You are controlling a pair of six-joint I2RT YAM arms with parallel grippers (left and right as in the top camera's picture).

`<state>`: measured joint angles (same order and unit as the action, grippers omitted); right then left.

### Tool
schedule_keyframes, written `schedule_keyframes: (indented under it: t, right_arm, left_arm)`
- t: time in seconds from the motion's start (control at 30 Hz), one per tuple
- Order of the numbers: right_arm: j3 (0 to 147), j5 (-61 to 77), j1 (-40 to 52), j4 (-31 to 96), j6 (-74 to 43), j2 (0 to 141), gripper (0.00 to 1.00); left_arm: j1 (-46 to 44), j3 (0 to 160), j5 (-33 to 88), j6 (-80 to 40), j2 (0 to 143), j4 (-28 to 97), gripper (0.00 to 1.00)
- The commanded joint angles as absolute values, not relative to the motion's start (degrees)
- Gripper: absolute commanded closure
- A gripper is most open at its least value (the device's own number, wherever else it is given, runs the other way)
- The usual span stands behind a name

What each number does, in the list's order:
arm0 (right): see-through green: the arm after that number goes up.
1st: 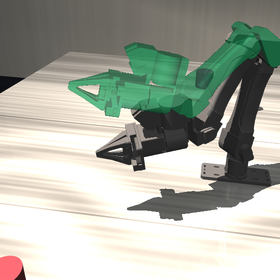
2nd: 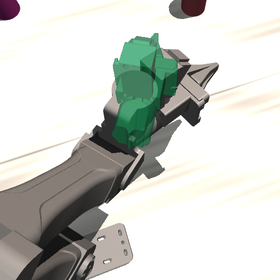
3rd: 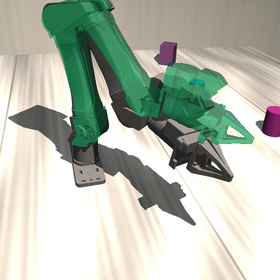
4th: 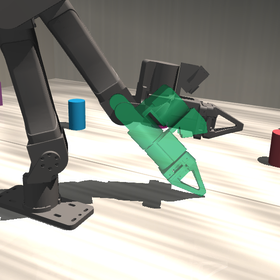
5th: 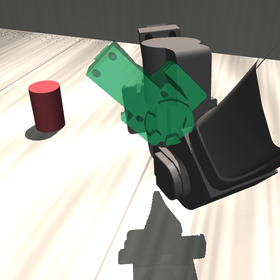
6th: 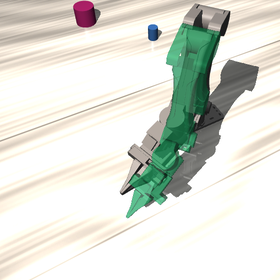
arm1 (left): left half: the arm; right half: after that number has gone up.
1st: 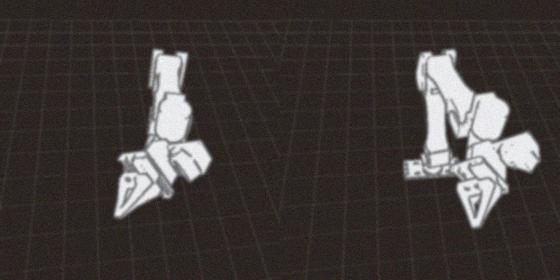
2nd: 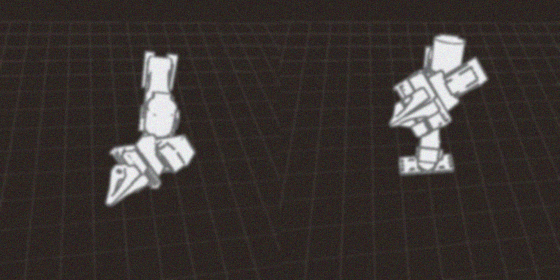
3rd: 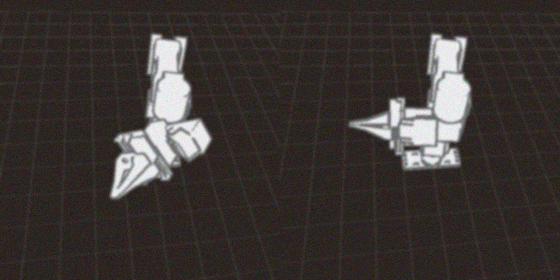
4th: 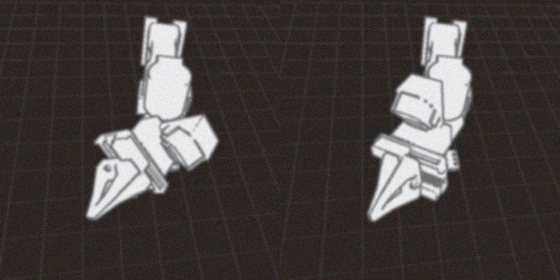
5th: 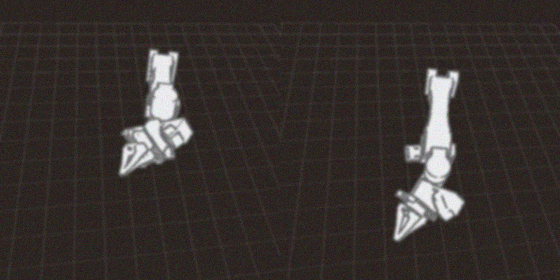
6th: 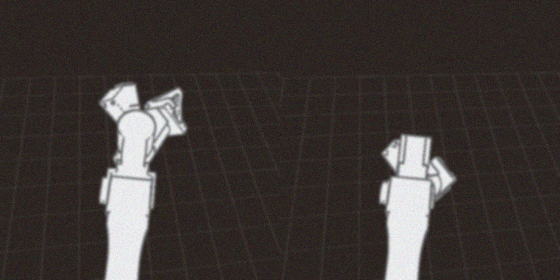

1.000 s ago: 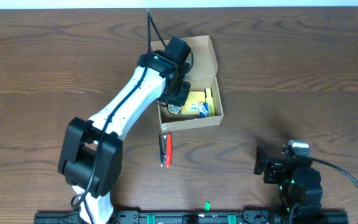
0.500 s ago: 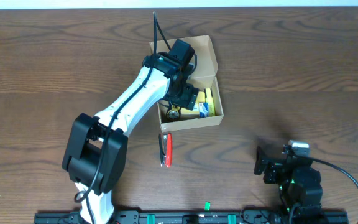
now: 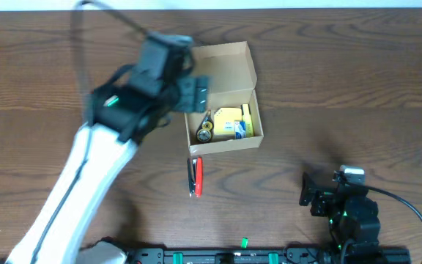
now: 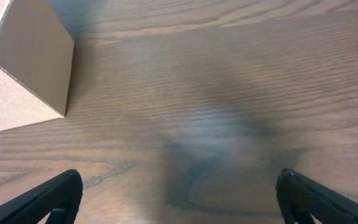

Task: Pack container
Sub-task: 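Move the left gripper toward the red stapler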

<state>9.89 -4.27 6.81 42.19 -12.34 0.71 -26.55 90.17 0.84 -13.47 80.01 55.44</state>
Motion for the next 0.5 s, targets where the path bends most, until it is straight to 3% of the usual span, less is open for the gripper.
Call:
schedule_keyframes:
  t: [0.0, 0.17, 0.47]
  right_arm:
    - [9.3, -4.1, 6.4, 42.3, -11.5, 0.3, 0.01]
    - [9.3, -4.1, 6.5, 42.3, -11.5, 0.3, 0.01]
    - [9.3, -4.1, 6.4, 42.3, -11.5, 0.3, 0.01]
  left_arm:
    - [-26.3, 90.7, -0.4, -15.6, 75.7, 60.3, 0.05]
    - [-26.3, 86.1, 0.0, -19.2, 69.5, 64.5, 0.05]
    - [-26.4, 60.1, 5.3, -23.4, 54.8, 54.3, 0.04]
